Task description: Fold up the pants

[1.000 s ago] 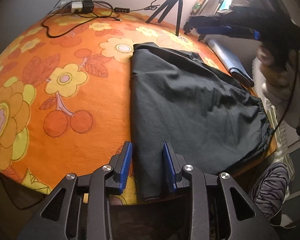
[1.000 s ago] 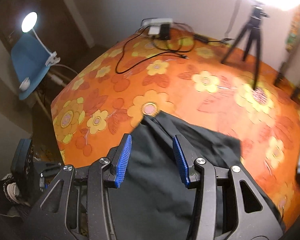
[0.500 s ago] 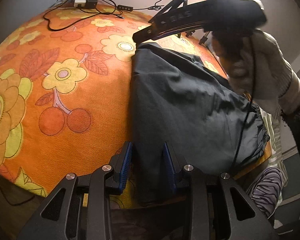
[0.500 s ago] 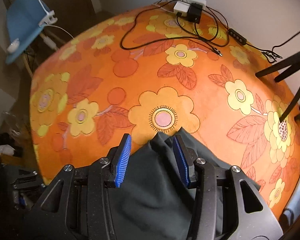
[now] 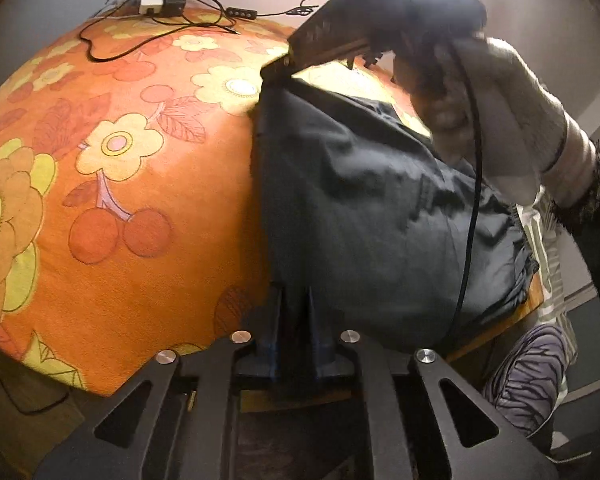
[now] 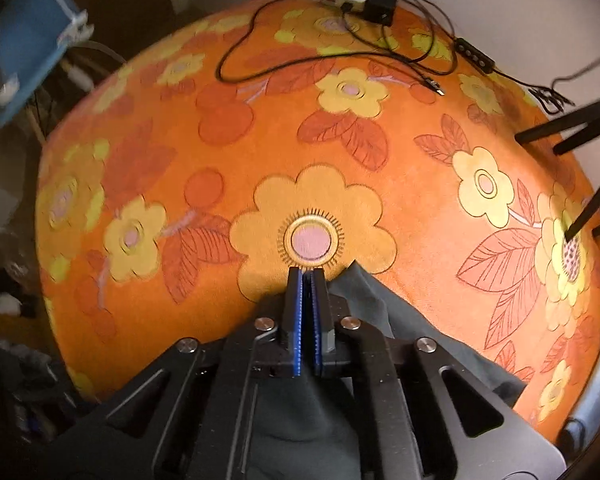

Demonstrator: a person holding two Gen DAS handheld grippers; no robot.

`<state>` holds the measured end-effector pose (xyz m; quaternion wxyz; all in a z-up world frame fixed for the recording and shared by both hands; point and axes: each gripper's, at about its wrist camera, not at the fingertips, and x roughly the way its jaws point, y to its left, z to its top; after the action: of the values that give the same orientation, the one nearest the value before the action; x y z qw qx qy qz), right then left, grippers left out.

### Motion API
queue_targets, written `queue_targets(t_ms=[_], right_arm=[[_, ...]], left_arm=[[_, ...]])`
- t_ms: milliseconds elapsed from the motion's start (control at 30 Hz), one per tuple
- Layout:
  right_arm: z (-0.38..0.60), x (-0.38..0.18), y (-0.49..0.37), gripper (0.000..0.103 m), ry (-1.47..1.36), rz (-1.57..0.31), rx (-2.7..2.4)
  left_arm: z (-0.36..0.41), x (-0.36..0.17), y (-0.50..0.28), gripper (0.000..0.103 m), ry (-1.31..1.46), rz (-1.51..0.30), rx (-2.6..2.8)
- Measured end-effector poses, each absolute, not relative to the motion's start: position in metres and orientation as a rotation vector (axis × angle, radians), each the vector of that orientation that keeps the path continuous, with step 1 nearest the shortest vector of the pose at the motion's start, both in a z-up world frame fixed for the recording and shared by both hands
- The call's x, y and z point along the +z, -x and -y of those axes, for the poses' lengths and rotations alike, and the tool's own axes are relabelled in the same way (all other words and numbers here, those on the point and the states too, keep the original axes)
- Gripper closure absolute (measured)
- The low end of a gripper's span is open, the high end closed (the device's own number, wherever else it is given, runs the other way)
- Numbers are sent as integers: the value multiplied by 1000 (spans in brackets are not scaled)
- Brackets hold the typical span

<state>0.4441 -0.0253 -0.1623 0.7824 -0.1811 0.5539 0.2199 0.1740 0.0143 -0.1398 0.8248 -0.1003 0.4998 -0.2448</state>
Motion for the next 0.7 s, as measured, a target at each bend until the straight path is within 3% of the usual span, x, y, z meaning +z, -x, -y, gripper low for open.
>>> queue_targets(t_ms=[267, 533, 633, 700], right_arm=[[37, -150, -455, 102, 344, -1147, 416], [64, -136, -470, 101, 172, -1143, 468], [58, -134, -456, 75, 243, -1139, 506], [52, -141, -449, 71, 296, -1146, 511]], left_arm=[[-11, -137, -170, 100, 194, -1049, -529], [-10, -134, -168, 100, 169, -1036, -524], [-10, -134, -168, 100, 180, -1038, -527], [-12, -134, -168, 100, 189, -1037, -527]])
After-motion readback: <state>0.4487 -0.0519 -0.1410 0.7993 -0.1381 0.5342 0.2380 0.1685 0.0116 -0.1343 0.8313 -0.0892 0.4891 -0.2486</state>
